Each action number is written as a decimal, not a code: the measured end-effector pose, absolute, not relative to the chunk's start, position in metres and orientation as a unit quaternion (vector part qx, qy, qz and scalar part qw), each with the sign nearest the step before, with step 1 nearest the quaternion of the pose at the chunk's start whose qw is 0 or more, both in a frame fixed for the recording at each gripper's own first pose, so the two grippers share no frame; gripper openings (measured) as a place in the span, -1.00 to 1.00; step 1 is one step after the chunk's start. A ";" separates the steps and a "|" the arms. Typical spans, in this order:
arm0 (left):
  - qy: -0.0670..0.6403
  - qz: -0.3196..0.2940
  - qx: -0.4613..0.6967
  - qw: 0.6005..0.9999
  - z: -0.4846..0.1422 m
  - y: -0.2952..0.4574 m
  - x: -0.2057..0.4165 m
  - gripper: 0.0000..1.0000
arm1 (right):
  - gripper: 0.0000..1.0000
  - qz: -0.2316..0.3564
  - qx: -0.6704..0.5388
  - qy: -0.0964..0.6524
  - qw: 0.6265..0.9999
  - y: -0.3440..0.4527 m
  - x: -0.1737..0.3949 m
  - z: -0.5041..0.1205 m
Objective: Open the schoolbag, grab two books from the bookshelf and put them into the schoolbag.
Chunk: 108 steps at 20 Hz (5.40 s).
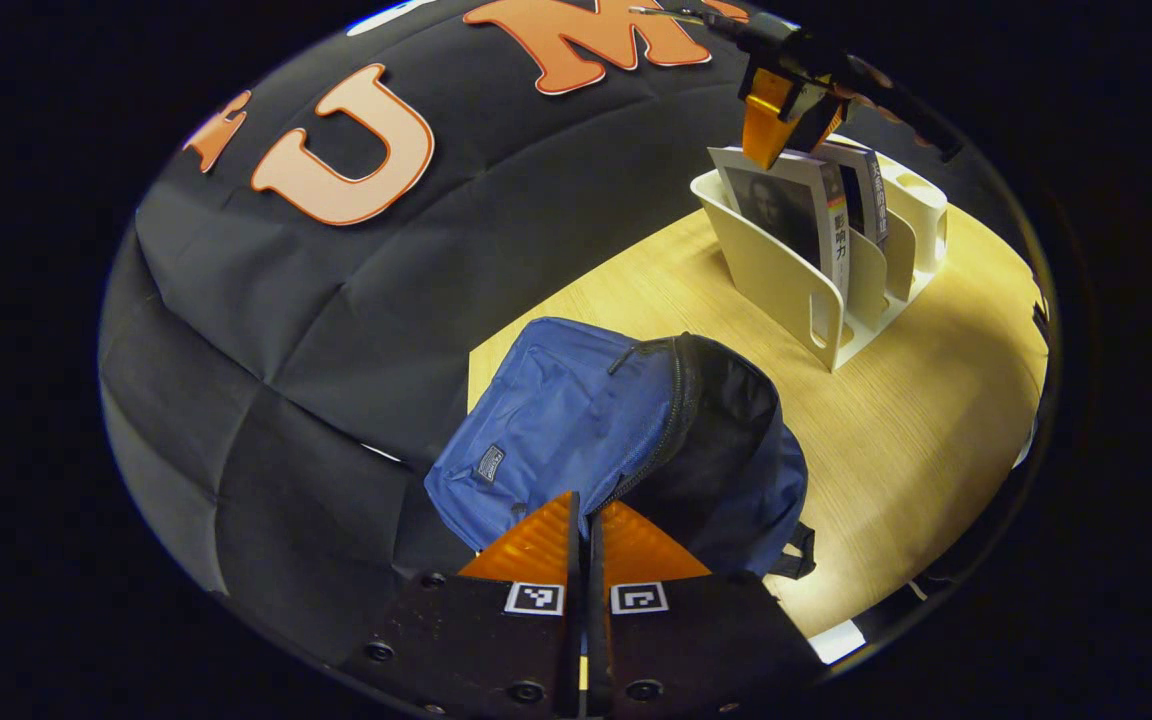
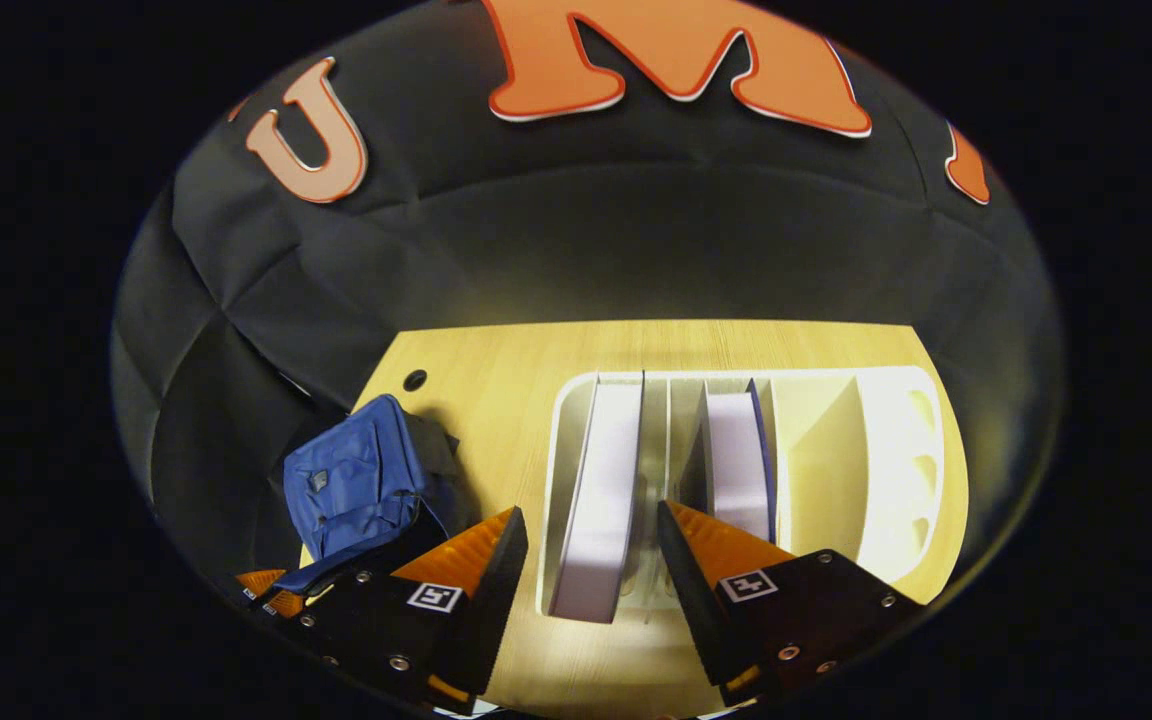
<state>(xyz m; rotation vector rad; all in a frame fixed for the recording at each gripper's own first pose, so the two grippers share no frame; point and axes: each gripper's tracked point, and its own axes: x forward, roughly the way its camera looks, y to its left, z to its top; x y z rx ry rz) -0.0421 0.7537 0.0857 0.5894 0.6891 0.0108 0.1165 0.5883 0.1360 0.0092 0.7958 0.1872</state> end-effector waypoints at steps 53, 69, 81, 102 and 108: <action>0.343 0.028 0.304 0.888 0.077 0.741 -0.070 -0.94 | -0.31 0.049 0.064 0.279 0.957 0.446 -0.032 0.266; 0.356 0.026 0.305 0.883 0.053 0.731 -0.082 -0.94 | -0.40 0.036 0.031 0.286 0.957 0.425 -0.057 0.261; 0.348 0.037 0.309 0.884 0.062 0.732 -0.078 -0.94 | -0.41 -0.041 0.033 0.245 0.968 0.305 -0.122 0.301; 0.362 0.001 0.327 0.873 0.051 0.733 -0.066 -0.94 | -0.42 -0.163 0.068 0.191 0.966 0.201 -0.165 0.371; 0.361 -0.012 0.331 0.872 0.051 0.734 -0.056 -0.94 | -0.42 -0.213 0.068 0.189 0.956 0.173 -0.191 0.372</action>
